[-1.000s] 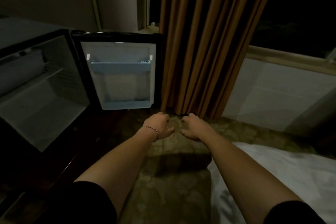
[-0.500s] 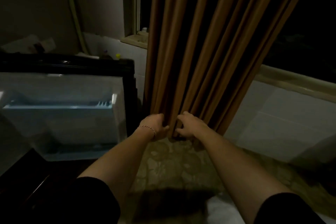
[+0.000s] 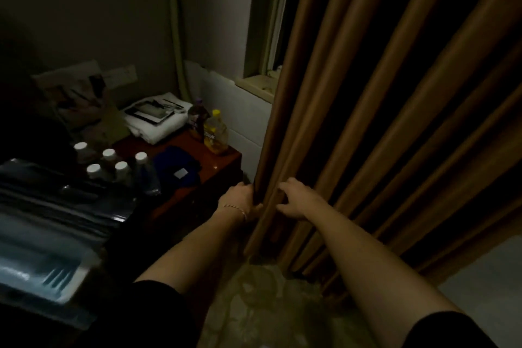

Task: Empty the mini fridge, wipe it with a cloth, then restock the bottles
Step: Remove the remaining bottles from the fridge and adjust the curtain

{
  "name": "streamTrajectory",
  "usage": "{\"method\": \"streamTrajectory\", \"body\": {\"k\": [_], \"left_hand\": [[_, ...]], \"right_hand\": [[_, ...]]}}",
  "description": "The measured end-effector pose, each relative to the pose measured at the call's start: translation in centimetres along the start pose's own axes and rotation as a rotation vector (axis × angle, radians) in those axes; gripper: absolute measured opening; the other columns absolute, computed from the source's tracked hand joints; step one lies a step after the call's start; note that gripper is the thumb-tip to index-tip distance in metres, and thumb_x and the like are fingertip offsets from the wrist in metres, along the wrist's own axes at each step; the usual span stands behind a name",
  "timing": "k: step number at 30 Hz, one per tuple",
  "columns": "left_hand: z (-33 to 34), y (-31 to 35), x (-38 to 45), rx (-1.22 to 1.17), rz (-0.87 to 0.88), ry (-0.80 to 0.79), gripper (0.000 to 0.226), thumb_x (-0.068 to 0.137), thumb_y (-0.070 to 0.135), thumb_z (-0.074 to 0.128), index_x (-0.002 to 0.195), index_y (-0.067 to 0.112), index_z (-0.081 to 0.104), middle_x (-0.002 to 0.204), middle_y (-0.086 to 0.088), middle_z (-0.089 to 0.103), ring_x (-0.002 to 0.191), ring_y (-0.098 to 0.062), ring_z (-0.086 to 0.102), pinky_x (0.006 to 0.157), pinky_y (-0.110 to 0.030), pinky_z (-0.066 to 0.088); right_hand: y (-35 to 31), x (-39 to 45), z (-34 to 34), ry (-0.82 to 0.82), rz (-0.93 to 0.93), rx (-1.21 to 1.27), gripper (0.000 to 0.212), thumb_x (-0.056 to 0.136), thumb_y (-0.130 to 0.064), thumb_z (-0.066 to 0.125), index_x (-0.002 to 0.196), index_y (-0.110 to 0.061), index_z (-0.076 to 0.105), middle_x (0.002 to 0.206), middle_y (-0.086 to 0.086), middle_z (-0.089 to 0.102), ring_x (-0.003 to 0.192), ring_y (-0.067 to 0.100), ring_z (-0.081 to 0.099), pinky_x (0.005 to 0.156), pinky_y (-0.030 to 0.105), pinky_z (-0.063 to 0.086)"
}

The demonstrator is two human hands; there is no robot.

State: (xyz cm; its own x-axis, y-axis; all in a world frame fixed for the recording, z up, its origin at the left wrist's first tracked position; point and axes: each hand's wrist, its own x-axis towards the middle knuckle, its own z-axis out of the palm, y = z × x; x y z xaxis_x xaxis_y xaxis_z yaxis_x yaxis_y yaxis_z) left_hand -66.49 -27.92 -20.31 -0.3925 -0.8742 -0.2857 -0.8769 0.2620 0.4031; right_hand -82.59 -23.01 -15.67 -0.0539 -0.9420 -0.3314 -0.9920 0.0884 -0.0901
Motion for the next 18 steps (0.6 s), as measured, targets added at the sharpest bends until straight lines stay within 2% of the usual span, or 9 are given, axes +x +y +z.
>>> {"method": "streamTrajectory", "body": {"k": [4, 7, 10, 13, 18], "left_hand": [[-2.7, -0.3, 5.2, 0.0, -0.117, 0.082, 0.05, 0.088, 0.051, 0.059, 0.123, 0.017, 0.051, 0.125, -0.007, 0.048, 0.112, -0.029, 0.052, 0.09, -0.044, 0.052], [-5.5, -2.6, 7.7, 0.003, -0.231, 0.13, 0.052, 0.087, 0.051, 0.06, 0.126, 0.018, 0.05, 0.127, -0.008, 0.048, 0.113, -0.029, 0.052, 0.09, -0.046, 0.051], [-8.4, -6.6, 8.9, -0.023, -0.346, 0.193, 0.044, 0.086, 0.051, 0.059, 0.115, 0.019, 0.054, 0.121, -0.007, 0.05, 0.109, -0.03, 0.054, 0.089, -0.049, 0.051], [-11.4, -11.1, 9.5, -0.031, -0.462, 0.297, 0.033, 0.086, 0.049, 0.058, 0.098, 0.02, 0.048, 0.114, -0.009, 0.052, 0.101, -0.029, 0.054, 0.086, -0.047, 0.051], [-15.5, -18.2, 8.8, -0.019, -0.649, 0.499, 0.04, 0.087, 0.047, 0.057, 0.111, 0.015, 0.054, 0.117, -0.01, 0.051, 0.11, -0.03, 0.05, 0.088, -0.046, 0.05]], "right_hand": [[1.3, 8.2, -4.0, -0.015, -0.131, -0.064, 0.049, 0.093, -0.04, 0.063, 0.135, -0.019, 0.049, 0.127, 0.005, 0.045, 0.113, 0.028, 0.056, 0.092, 0.043, 0.052], [-0.2, 14.3, -6.7, -0.025, -0.251, -0.105, 0.049, 0.093, -0.041, 0.063, 0.134, -0.019, 0.05, 0.13, 0.005, 0.046, 0.118, 0.029, 0.054, 0.094, 0.041, 0.05], [-3.8, 19.3, -8.0, -0.051, -0.394, -0.096, 0.048, 0.092, -0.041, 0.064, 0.132, -0.018, 0.052, 0.13, 0.007, 0.045, 0.121, 0.029, 0.051, 0.096, 0.04, 0.048], [-8.7, 23.8, -8.5, -0.076, -0.538, -0.136, 0.055, 0.09, -0.044, 0.065, 0.136, -0.016, 0.049, 0.132, 0.01, 0.043, 0.122, 0.034, 0.051, 0.099, 0.045, 0.047], [-17.9, 28.7, -9.3, -0.114, -0.737, -0.216, 0.057, 0.092, -0.044, 0.063, 0.14, -0.019, 0.045, 0.139, 0.007, 0.041, 0.122, 0.031, 0.051, 0.096, 0.044, 0.048]]}}
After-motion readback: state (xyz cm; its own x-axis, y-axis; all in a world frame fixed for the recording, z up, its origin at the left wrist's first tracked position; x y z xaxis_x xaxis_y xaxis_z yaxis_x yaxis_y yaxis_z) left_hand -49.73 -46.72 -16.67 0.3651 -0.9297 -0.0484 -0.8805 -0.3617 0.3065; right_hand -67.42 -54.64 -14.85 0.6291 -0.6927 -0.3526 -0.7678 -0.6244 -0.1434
